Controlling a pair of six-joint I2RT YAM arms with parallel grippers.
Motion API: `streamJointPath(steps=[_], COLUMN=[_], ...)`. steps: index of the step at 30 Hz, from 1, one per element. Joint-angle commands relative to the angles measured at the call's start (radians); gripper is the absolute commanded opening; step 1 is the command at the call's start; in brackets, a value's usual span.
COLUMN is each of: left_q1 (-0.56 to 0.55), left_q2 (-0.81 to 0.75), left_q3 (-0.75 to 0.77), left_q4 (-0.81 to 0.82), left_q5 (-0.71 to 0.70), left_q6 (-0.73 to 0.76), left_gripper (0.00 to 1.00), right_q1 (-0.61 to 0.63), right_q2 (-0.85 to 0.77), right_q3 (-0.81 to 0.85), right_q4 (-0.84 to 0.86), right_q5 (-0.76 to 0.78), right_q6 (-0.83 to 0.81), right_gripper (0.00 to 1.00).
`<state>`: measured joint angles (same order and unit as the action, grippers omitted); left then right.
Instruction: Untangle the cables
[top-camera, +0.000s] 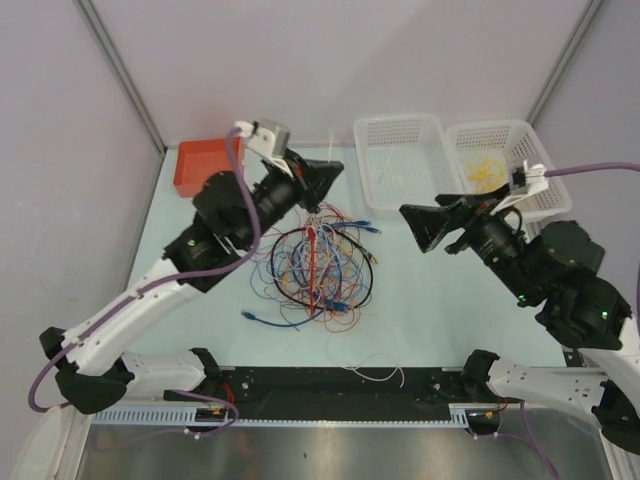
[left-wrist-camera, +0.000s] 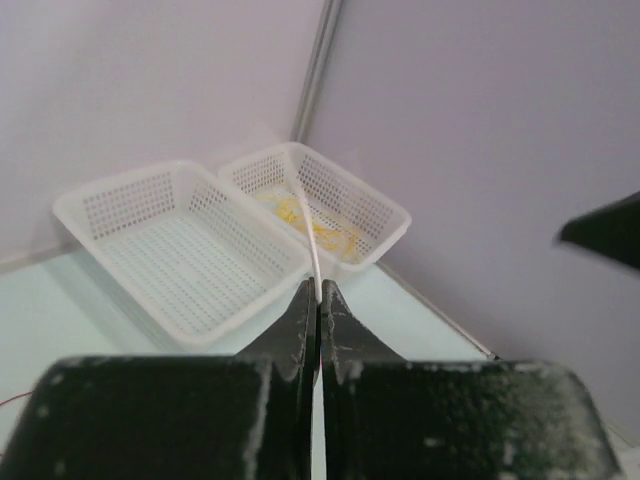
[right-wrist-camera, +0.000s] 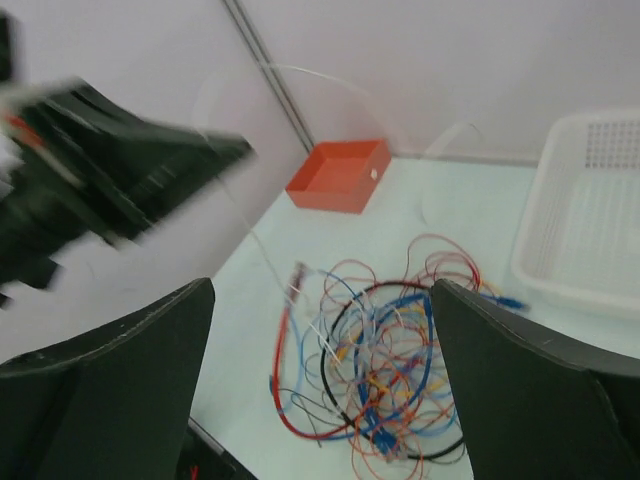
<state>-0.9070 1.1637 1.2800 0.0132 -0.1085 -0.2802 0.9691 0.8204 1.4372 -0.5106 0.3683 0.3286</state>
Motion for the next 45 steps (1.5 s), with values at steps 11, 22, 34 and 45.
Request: streamJointPath(steps=[11,22,34,45], left_q1=[0.005,0.005,0.005,0.005], left_q2=[0.154,0.185,0.159,0.123], left_q3=[0.777,0.823,0.878,0.9], left_q4=[-0.453,-0.473,-0.443,-0.412], left_q5=[-0.02,0.018,-0.011,-0.08], left_q6=[0.03,-0.011,0.003,0.05], left_gripper=[0.0,0.0,0.0,0.0], right_q1=[0.057,0.157,0.111,0.037], right_q2=[0.042,0.269,0.321,0.135], right_q3=[-0.324,-0.331,-0.428,-0.482], right_q4=[0.263,0.469,0.457,0.423], right_q5=[-0.181,-0.25,-0.111,-0.058], right_q6=[0.167,0.127,0.106,0.079], right_gripper=[1.0,1.0,0.42,0.38])
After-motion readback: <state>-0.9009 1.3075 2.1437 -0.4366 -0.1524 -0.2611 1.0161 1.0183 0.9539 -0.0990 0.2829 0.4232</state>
